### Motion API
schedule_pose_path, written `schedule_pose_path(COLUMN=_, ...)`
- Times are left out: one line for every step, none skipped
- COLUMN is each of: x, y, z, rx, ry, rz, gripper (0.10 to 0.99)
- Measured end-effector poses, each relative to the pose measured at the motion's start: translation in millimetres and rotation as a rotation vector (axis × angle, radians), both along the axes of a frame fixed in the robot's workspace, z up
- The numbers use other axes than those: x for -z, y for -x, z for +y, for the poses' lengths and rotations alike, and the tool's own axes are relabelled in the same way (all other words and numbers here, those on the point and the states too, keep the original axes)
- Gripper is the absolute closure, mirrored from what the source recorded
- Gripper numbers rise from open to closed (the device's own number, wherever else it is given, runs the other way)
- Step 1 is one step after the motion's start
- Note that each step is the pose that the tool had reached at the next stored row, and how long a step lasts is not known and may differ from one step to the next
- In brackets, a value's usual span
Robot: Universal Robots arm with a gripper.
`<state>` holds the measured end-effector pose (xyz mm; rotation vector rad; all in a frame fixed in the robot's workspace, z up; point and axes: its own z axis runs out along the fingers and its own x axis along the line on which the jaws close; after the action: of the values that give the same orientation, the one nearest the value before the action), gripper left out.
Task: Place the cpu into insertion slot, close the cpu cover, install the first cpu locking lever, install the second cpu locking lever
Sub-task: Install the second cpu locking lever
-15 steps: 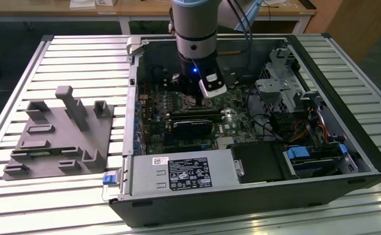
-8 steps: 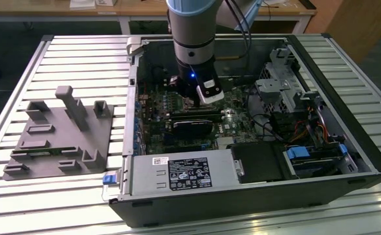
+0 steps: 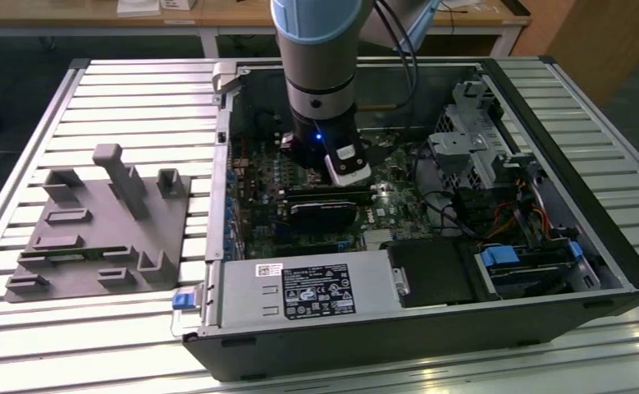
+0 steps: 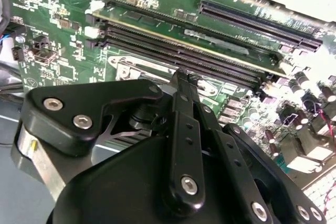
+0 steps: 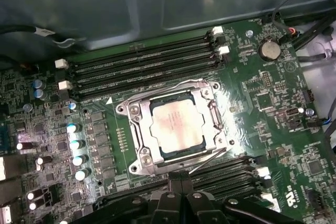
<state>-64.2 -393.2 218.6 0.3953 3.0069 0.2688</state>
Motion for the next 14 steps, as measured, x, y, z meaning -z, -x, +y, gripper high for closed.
schedule_pose_path(x=0.8, y=0.6, z=-1.3, rx=0.000, ry=-0.004, rz=0.0000, gripper=0.980)
schedule_pose_path(x=1.6, y=1.1, z=-2.4, rx=0.000, ry=-0.007, rz=0.0000, gripper=0.980)
schedule_pose_path(x=2.4, y=1.6, z=-3.5, rx=0.000, ry=-0.011, rz=0.0000, gripper=0.980)
schedule_pose_path(x=3.2, y=1.8, z=-4.2, rx=0.000, ry=-0.013, rz=0.0001, gripper=0.980)
schedule_pose_path(x=4.0, y=1.8, z=-4.2, rx=0.000, ry=-0.014, rz=0.0000, gripper=0.980)
schedule_pose_path(x=4.0, y=1.8, z=-4.2, rx=0.000, ry=-0.014, rz=0.0001, gripper=0.980)
schedule_pose_path(x=4.0, y=1.8, z=-4.3, rx=0.000, ry=-0.014, rz=0.0002, gripper=0.980)
schedule_pose_path(x=4.0, y=1.8, z=-4.3, rx=0.000, ry=-0.014, rz=0.0003, gripper=0.980)
schedule_pose_path(x=4.0, y=1.8, z=-4.3, rx=0.000, ry=-0.014, rz=0.0003, gripper=0.980)
schedule_pose_path(x=4.1, y=1.8, z=-4.4, rx=-0.001, ry=-0.017, rz=0.0004, gripper=0.980)
schedule_pose_path(x=4.6, y=1.8, z=-4.5, rx=-0.003, ry=-0.023, rz=0.0002, gripper=0.980)
schedule_pose_path(x=5.1, y=1.9, z=-4.5, rx=-0.006, ry=-0.031, rz=0.0002, gripper=0.980)
schedule_pose_path(x=5.7, y=2.2, z=-4.7, rx=-0.010, ry=-0.039, rz=0.0003, gripper=0.980)
schedule_pose_path(x=6.4, y=2.9, z=-5.1, rx=-0.012, ry=-0.048, rz=0.0004, gripper=0.980)
